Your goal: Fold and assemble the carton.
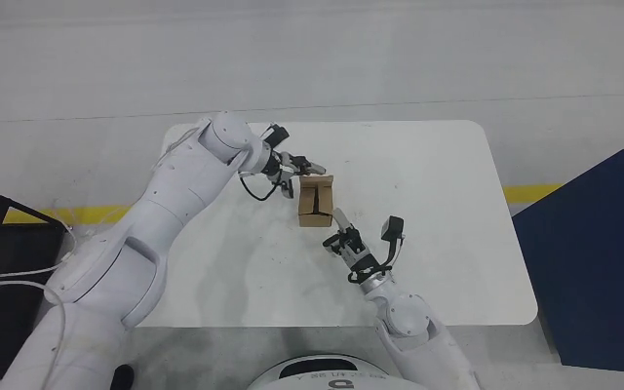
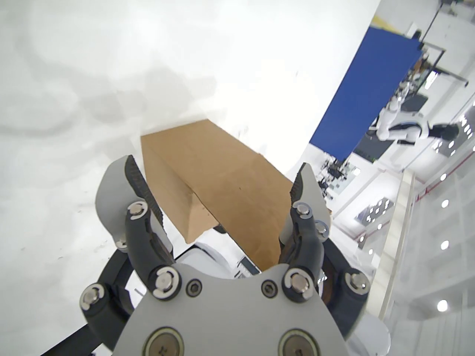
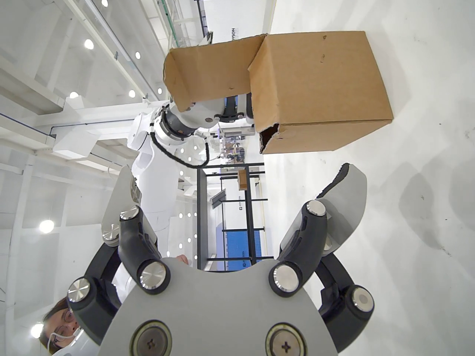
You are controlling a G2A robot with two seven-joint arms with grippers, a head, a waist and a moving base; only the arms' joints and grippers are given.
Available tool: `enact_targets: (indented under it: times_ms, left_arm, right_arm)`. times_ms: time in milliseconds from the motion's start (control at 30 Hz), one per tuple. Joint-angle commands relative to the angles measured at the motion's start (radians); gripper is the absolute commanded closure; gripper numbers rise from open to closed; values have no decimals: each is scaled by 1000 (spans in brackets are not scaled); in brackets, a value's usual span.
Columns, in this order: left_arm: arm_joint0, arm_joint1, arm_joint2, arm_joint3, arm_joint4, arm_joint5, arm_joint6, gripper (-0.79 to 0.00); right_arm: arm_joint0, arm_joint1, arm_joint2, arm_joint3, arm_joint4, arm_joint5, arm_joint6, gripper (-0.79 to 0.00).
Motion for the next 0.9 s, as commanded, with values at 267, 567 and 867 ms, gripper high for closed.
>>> enact_targets:
  times_ms: [267, 567, 867]
  left_arm:
    - [-2, -31, 44, 49, 28, -13, -149, -785]
    - [2, -58, 71, 71, 55, -1, -172, -785]
    - [6, -75, 73, 95, 65, -11, -176, -785]
  right_arm:
    - [2, 5, 5, -16, 10, -6, -6, -785]
    - [-30, 14, 53, -97, 23, -28, -41, -785]
    - [-42, 15, 77, -124, -25, -13, -126, -785]
